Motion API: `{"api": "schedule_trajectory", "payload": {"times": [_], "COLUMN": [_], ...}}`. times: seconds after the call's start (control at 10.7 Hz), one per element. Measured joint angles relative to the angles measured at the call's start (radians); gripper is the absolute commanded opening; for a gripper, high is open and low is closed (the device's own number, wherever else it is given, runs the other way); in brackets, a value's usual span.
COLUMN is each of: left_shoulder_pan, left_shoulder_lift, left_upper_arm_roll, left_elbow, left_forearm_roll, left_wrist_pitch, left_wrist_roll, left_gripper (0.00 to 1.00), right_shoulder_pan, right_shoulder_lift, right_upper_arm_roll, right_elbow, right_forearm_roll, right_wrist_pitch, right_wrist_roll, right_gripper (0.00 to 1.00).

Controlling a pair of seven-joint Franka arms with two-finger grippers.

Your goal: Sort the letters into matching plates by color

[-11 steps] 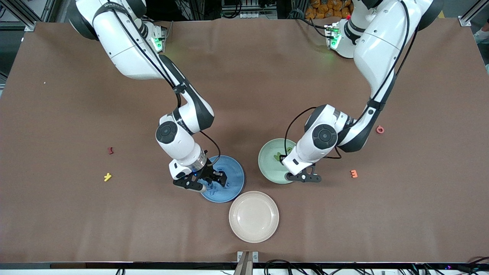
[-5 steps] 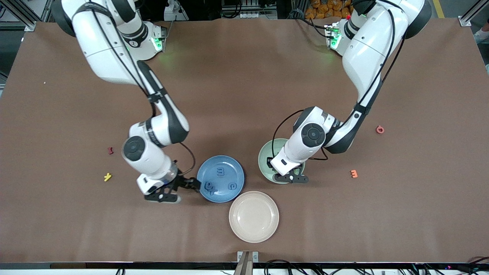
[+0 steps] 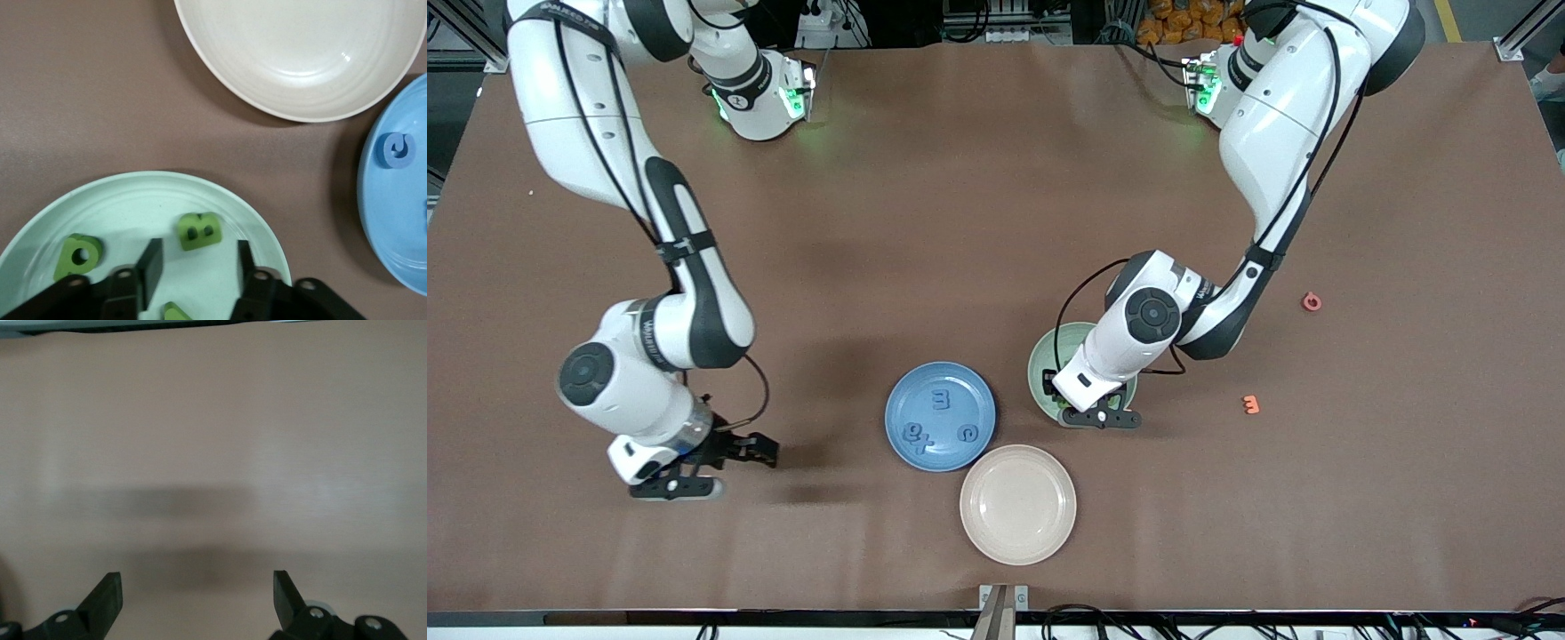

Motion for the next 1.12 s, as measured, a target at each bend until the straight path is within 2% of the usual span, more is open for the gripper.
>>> {"api": "schedule_trajectory", "payload": {"times": [0.19, 0.47, 0.65, 0.84, 1.12], "left_shoulder_pan": [0.003, 0.016, 0.017, 0.030, 0.106], "left_shoulder_lift": [0.000, -0.024, -0.109, -0.237, -0.385], "left_upper_arm_roll": [0.000, 0.001, 0.000, 0.003, 0.008], "left_elbow": [0.011, 0.033, 0.039, 0.041, 0.033], "left_forearm_roll": [0.000, 0.000, 0.000, 0.000, 0.000], "left_wrist_pitch": [0.003, -0.057, -0.210, -0.401, -0.605], "left_wrist_roll": [-0.008, -0.008, 0.001, 0.032, 0.124], "left_gripper": [1.00, 1.00, 1.00, 1.00, 1.00], "right_shoulder_pan": [-0.041, -0.105, -0.134, -0.136, -0.137], "right_shoulder_lift": [-0.028, -0.144, -0.240, -0.334, -0.486], "right_upper_arm_roll": [-0.043, -0.078, -0.080, -0.092, -0.124], "right_elbow": [0.002, 0.007, 0.006, -0.001, -0.009], "right_forearm_roll": [0.000, 0.000, 0.000, -0.001, -0.015], "right_wrist_pitch": [-0.082, -0.286, -0.430, -0.550, -0.757], "right_wrist_roll": [-0.103, -0.227, -0.237, -0.237, -0.229], "right_gripper": [1.00, 1.00, 1.00, 1.00, 1.00]}}
